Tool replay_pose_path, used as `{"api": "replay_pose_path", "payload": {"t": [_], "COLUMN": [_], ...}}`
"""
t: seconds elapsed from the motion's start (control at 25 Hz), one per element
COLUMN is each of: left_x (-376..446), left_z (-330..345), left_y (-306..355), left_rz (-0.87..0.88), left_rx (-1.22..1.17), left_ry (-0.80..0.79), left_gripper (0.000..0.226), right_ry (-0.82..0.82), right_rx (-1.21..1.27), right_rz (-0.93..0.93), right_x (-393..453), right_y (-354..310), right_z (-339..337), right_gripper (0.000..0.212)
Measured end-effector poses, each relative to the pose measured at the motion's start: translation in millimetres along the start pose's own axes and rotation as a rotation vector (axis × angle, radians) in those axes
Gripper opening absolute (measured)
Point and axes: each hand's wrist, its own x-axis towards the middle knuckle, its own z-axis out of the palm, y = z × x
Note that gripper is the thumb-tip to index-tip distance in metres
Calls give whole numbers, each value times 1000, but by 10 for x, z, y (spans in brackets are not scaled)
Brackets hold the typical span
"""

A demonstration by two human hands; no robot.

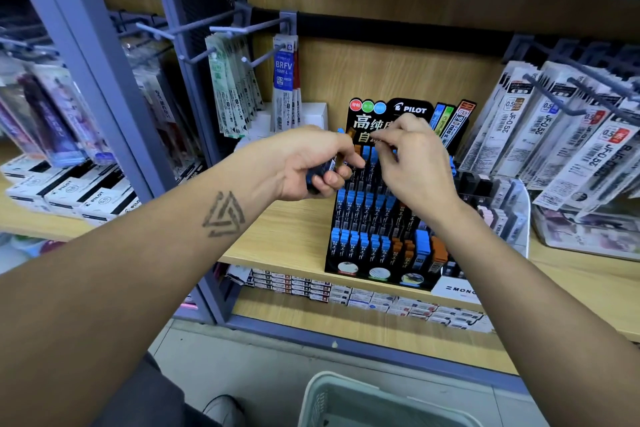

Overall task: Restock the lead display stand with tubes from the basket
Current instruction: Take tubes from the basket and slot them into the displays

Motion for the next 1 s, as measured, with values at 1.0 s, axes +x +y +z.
{"api": "replay_pose_path", "payload": {"t": [1.0], "left_x": [202], "left_z": [478], "left_y": [-57], "left_rz": [345], "left_rx": [163], "left_ry": [38], "left_gripper": [21], "right_ry": [-470], "right_rx": [928], "right_rz": [517], "right_x": [-252], "right_y": [275], "right_z": [-774], "right_gripper": [53]}}
